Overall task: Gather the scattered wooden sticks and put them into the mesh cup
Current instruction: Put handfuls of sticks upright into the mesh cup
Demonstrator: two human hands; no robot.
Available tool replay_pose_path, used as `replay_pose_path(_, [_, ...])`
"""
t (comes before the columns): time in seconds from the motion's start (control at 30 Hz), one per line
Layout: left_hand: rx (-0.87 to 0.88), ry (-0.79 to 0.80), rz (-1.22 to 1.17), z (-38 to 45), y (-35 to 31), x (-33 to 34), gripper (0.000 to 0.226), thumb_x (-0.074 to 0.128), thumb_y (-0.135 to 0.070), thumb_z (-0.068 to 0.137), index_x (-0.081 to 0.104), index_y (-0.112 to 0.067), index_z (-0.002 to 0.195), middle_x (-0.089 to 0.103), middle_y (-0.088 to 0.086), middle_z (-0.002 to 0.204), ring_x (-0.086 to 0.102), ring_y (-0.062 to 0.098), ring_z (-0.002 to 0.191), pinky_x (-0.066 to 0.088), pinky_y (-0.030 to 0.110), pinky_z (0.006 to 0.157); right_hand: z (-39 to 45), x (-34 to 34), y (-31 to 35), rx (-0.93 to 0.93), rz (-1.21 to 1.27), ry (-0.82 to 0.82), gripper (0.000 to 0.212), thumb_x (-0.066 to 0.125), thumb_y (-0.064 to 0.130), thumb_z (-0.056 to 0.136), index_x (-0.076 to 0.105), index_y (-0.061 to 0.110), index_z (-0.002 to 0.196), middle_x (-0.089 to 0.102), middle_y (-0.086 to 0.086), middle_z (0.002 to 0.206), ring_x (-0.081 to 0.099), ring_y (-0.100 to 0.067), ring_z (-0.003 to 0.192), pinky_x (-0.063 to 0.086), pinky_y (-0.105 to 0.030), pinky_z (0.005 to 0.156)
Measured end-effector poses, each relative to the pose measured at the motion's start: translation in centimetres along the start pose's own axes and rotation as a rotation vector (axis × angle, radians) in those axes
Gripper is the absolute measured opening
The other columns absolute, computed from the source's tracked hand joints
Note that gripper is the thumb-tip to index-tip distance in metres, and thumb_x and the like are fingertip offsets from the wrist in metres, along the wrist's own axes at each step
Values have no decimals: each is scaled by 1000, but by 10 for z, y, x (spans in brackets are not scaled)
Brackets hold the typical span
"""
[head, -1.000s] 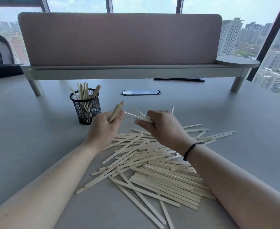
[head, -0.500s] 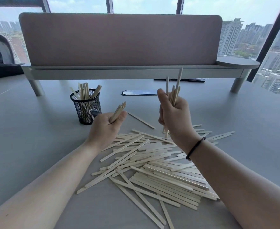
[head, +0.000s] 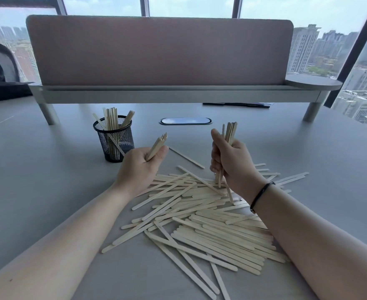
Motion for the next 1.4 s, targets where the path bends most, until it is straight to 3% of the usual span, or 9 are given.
replay_pose_path(0.17, [-7, 4, -4, 0, 0, -1, 79, 51, -65, 89, 41, 7, 58, 45, 32, 58, 43, 38, 51, 41, 50, 54, -5, 7, 3, -27, -85, 50, 49, 64, 35, 95, 39, 14, 60, 34, 0, 48, 27, -16, 42, 29, -26, 44])
replay_pose_path(0.33, [-3, -11, -15, 0, 0, -1, 71, 56, -51, 97, 43, 6, 57, 48, 27, 55, 42, 23, 48, 39, 46, 52, -12, 18, 24, -250, -387, 37, 61, 66, 38, 93, 41, -8, 62, 35, -9, 53, 29, -19, 47, 27, -28, 47])
replay_pose_path(0.43, [-17, -36, -5, 0, 0, -1, 69, 57, -47, 98, 45, 7, 57, 51, 26, 55, 47, 34, 50, 40, 46, 55, -17, 23, 15, -318, -976, 108, 55, 67, 60, 83, 48, 14, 59, 47, 10, 50, 43, -12, 45, 35, -25, 47])
replay_pose_path(0.53, [-30, -54, -10, 0, 0, -2, 68, 57, -44, 99, 44, 9, 58, 50, 30, 58, 50, 40, 57, 41, 48, 58, -16, 24, -6, -279, -1406, 219, 62, 61, 82, 70, 54, 20, 69, 55, 8, 71, 56, -17, 64, 38, -30, 53])
replay_pose_path(0.6, [-32, -58, -22, 1, -1, -2, 67, 58, -41, 99, 45, 10, 58, 50, 30, 59, 51, 41, 58, 41, 48, 58, -14, 23, -9, -268, -1416, 242, 68, 63, 84, 66, 49, 17, 65, 53, 6, 71, 54, -18, 62, 36, -30, 51])
replay_pose_path(0.7, [-31, -65, -32, 1, -1, -3, 67, 58, -41, 100, 45, 10, 59, 51, 32, 60, 51, 43, 60, 40, 47, 58, -13, 26, -9, -269, -1428, 298, 66, 64, 82, 66, 55, 17, 71, 59, 3, 81, 58, -21, 70, 50, -34, 62])
replay_pose_path(0.83, [-26, -67, -36, 1, 1, -3, 68, 57, -45, 98, 45, 9, 58, 51, 32, 60, 51, 43, 60, 42, 49, 58, -14, 30, -10, -203, -1332, 326, 44, 74, 67, 71, 70, 29, 91, 66, 10, 88, 64, -17, 83, 53, -35, 75])
replay_pose_path(1.07, [-10, -53, -45, 2, 0, -2, 75, 52, -57, 92, 43, 8, 57, 49, 31, 58, 50, 43, 58, 44, 52, 60, -14, 31, -6, -109, -1286, 373, 26, 78, 52, 76, 70, 28, 82, 70, 9, 80, 61, -14, 73, 38, -27, 59])
replay_pose_path(1.4, [-39, -159, -85, 2, 0, -8, 74, 52, -53, 94, 38, 9, 57, 44, 32, 55, 45, 45, 55, 38, 52, 55, -16, 33, -2, -81, -1353, 427, 31, 74, 49, 81, 64, 23, 97, 67, 5, 94, 62, -22, 87, 49, -32, 74])
Point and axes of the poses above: each hand's wrist, its own z-axis towards the middle knuckle, its own x-axis out of the palm, y = z × x, the point moved 2 cm from there along z, towards the middle knuckle
